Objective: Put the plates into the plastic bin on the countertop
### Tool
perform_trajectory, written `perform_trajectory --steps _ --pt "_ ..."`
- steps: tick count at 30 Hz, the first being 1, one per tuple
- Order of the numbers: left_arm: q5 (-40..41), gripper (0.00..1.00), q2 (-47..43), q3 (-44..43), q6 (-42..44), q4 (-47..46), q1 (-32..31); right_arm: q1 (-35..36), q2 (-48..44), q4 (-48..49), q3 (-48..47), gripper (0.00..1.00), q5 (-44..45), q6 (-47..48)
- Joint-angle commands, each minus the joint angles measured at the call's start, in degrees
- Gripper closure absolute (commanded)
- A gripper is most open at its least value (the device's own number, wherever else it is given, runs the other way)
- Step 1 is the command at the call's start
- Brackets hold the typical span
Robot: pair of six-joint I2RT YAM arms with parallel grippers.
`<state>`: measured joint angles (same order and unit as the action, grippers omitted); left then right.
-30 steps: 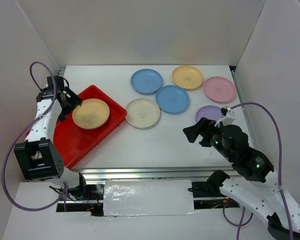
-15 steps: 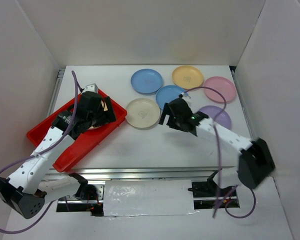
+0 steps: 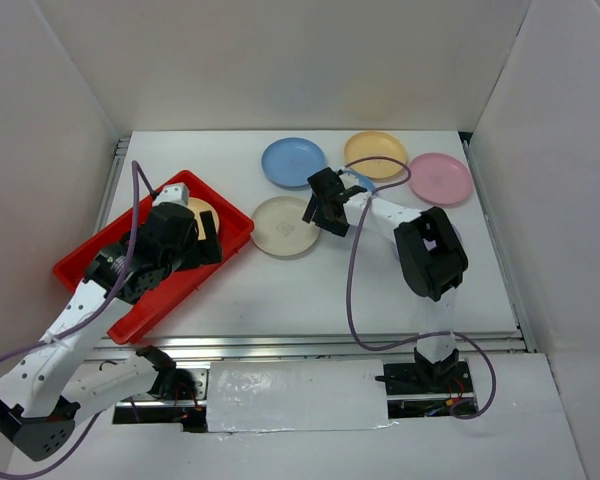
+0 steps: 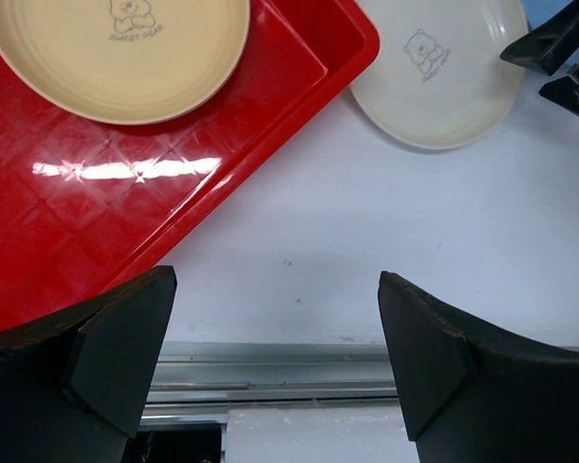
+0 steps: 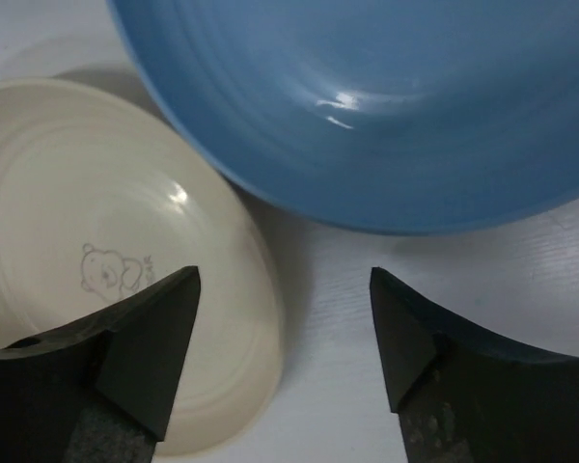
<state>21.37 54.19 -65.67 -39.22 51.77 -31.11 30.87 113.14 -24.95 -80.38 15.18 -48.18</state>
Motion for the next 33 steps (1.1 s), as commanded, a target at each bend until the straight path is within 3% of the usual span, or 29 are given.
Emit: perform_trajectory --steps 1,3,11,15,18,24,29,33 --pt "1.3 0.01 -1.2 1.0 1.7 0.3 0.2 0.4 1.5 -3.6 -2.2 0.26 3.5 -0.9" --pt "1.0 0.01 -1.9 1.8 1.9 -0.3 0.5 0.7 1.4 -2.8 -0.2 0.31 3.1 -1.1" --pt "0.3 0.01 -3.6 3.7 2.3 -0.4 2.0 2.2 -1.2 0.1 6.8 0.71 2.7 -2.1" --pt "0.0 0.01 -4.3 4.4 2.2 -0.5 2.5 3.7 -7.0 0.8 11.7 0.92 5.4 -3.8" --pt "-0.2 0.01 -4.4 4.6 2.0 -0.5 2.5 5.0 -11.6 0.1 15.9 1.0 7.1 -4.5" --pt "-3.3 0.01 -3.1 4.6 2.2 -3.1 2.4 11.2 -24.6 -6.7 22.4 1.0 15.4 -7.4" --pt "-9.1 0.01 2.5 2.9 2.6 -5.6 0.5 20.0 -32.5 -17.7 19.4 1.0 21.4 -8.8" --pt "-9.8 0.01 6.3 2.0 2.5 -6.9 -1.8 23.3 -37.5 -17.9 17.5 1.0 18.3 -5.5"
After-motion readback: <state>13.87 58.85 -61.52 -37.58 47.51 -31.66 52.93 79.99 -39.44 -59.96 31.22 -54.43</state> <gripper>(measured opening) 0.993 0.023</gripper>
